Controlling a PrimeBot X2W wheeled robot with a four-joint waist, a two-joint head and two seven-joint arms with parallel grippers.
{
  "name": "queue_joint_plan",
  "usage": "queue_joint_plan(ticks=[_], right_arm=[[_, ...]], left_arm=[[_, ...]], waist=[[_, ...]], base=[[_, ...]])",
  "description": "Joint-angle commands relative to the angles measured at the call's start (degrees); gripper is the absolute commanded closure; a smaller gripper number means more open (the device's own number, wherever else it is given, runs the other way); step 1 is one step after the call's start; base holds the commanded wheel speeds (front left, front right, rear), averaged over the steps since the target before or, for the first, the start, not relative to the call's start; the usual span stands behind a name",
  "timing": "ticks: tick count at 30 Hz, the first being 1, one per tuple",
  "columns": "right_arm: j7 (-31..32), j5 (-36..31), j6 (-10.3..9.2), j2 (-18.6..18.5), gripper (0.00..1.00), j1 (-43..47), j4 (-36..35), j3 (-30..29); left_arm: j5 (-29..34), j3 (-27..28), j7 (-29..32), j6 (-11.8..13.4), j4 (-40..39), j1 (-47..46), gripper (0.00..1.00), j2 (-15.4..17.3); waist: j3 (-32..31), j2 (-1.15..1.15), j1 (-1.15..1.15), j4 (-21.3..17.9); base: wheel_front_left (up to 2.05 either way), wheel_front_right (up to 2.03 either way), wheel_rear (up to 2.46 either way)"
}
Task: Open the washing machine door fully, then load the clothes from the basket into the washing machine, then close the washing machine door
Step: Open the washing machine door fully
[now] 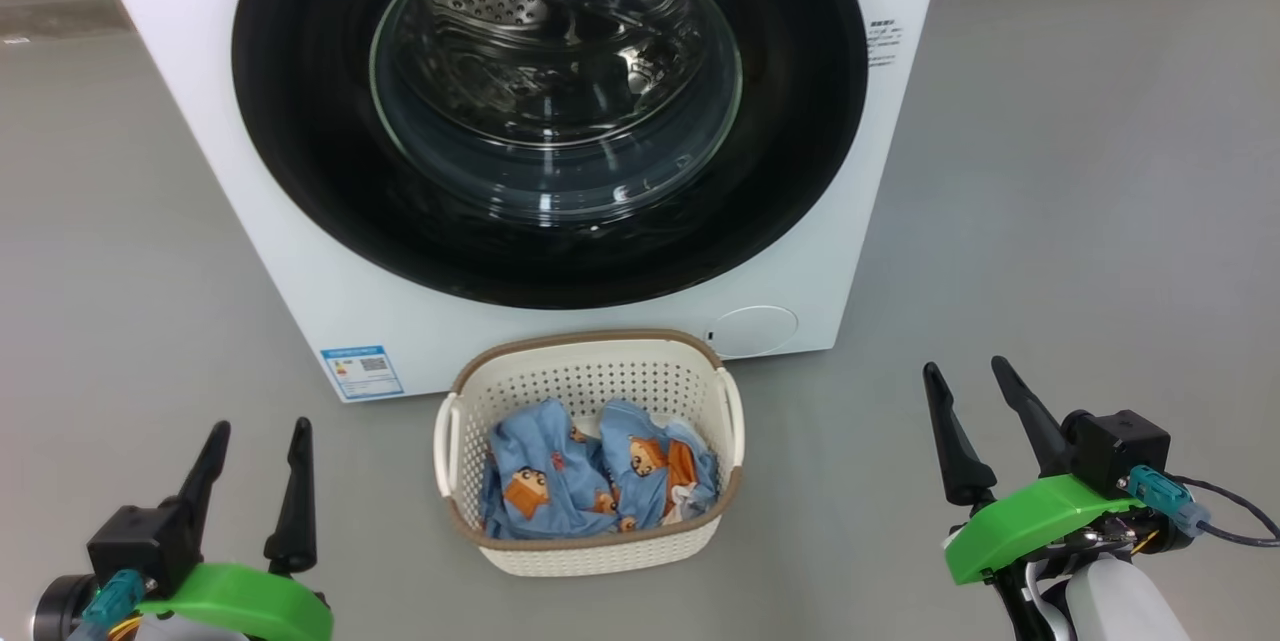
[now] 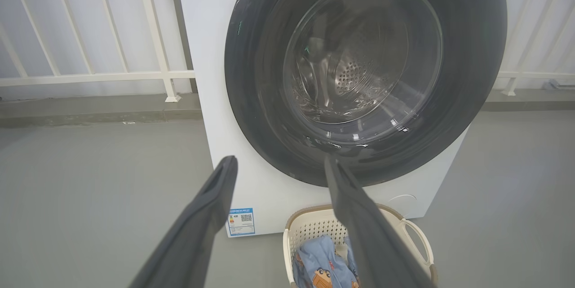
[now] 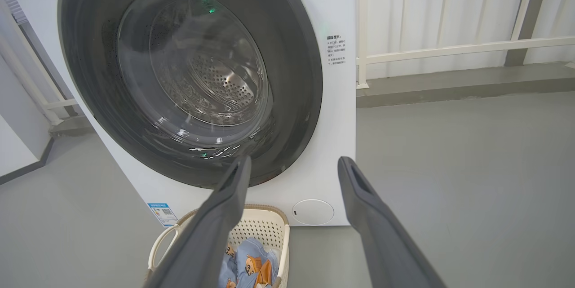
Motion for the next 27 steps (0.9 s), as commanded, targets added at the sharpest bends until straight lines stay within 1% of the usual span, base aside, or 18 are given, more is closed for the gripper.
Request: queue_joint_plan(ticks=[1,10,16,21,27], right_arm=[[-0.7,0.4,0.09,0.1,0.00,-1.7,-1.2,1.3],[-0.7,0.8,0.09,0.1,0.00,-1.1,-0.9,1.3],[-0.7,1.1,0.09,0.2,0.00,-1.2,-0.9,1.0],[-0.7,1.3,0.09,0.2,0.00,-1.4,-0.8,1.0],[-0.7,1.4,0.09,0.2,0.00,-1.6,-0.5,1.0]], left_arm=[[-0.3,1.6,-0.4,-0.3,-1.4,-2.8,0.00,1.4],[-0.6,1.3,-0.4,-0.4,-1.4,-2.5,0.00,1.5],[-1.3,2.3,-0.4,-0.4,-2.3,-2.7,0.00,1.0],[-1.0,2.2,-0.4,-0.5,-2.4,-2.8,0.00,0.9],[-0.8,2.0,-0.4,-0.5,-2.6,-2.8,0.00,0.7]], waist=[[0.0,0.00,0.00,0.1],[-0.1,0.00,0.00,0.2],[0.2,0.00,0.00,0.2],[0.4,0.00,0.00,0.2],[0.5,0.00,0.00,0.2]], base=[[0.90,0.80,-1.70],[1.20,1.10,-2.30],[1.16,1.04,-2.20],[0.68,0.68,-1.37],[0.25,0.25,-0.51]])
